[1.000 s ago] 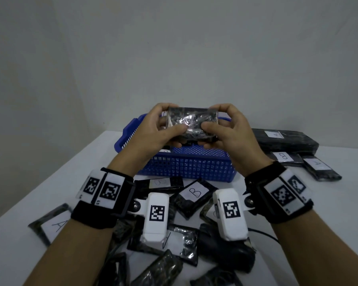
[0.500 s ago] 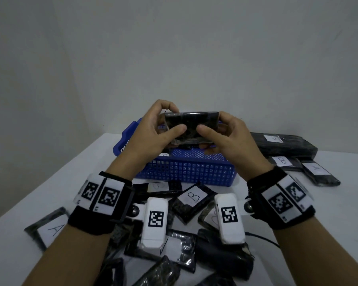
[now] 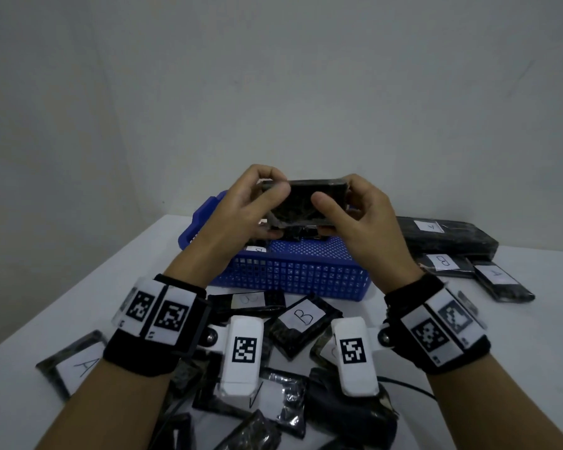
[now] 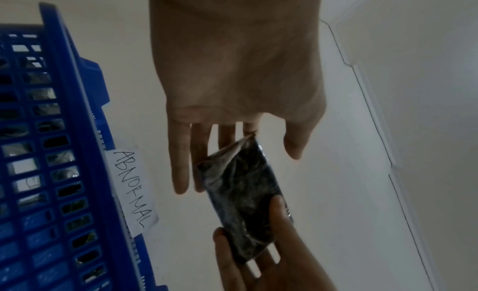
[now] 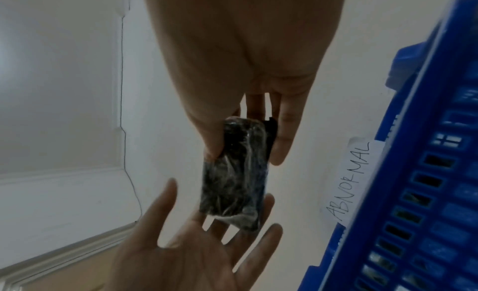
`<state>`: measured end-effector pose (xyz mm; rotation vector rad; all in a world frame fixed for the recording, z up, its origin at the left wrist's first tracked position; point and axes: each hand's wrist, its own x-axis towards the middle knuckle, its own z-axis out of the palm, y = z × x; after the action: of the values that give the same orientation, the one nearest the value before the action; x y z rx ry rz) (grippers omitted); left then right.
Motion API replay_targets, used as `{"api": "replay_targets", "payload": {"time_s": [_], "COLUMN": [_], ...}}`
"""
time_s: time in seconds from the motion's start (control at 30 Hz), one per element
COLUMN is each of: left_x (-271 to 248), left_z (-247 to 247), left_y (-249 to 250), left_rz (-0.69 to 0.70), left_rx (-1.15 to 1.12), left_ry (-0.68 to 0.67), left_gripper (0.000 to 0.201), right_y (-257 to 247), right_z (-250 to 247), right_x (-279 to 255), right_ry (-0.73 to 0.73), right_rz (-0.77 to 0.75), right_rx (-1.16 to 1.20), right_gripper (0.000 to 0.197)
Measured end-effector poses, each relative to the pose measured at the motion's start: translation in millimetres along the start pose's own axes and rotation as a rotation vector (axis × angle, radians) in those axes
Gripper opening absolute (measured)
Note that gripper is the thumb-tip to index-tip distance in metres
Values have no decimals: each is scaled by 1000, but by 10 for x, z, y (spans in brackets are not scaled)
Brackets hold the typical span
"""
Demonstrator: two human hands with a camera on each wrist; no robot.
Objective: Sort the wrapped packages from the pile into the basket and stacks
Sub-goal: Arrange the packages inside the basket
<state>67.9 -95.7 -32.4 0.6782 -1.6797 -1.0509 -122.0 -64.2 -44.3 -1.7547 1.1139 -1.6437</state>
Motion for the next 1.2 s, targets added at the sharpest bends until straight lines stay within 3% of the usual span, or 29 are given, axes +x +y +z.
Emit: {"api": "replay_targets", "payload": {"time_s": [0.07,0.17,0.27,0.4,0.57,0.67,0.83,1.0,1.2], "left_x": [20,26,17,-10,-10,-12,-32,-29,-39], "left_z": [-24,-50,-30,-34,-11,-39,-68,-66,-65], "left_y": [7,2,6,35,73,65,63,84,86], "left_rz": [-41,1,55,93,-95,-87,-16,-45,34], "left_rx": [-26,24,40,32,-93,-160,-104,-124,-21], "left_ry": [19,44,37,19,7,37,30,35,-27], "left_gripper": [13,5,12,23,25,33,36,19,21], "right_y": [9,3,-8,-63,-97,-73,-50,7,-36], "right_z": [-3,24,35,-17,-71,-32,37,35,65], "right_x": [-9,7,28,25,-5,-7,9,12,-21], "right_ry": [-64,-87,-18,-34,-61,-99,42,128,-139], "right_rz": [33,115,96,46,-35,36,140,192,259], "right_rx": [29,113,155,154,104,51,129,76,-79], "right_gripper": [22,24,12,9,27,38,39,43,91]}}
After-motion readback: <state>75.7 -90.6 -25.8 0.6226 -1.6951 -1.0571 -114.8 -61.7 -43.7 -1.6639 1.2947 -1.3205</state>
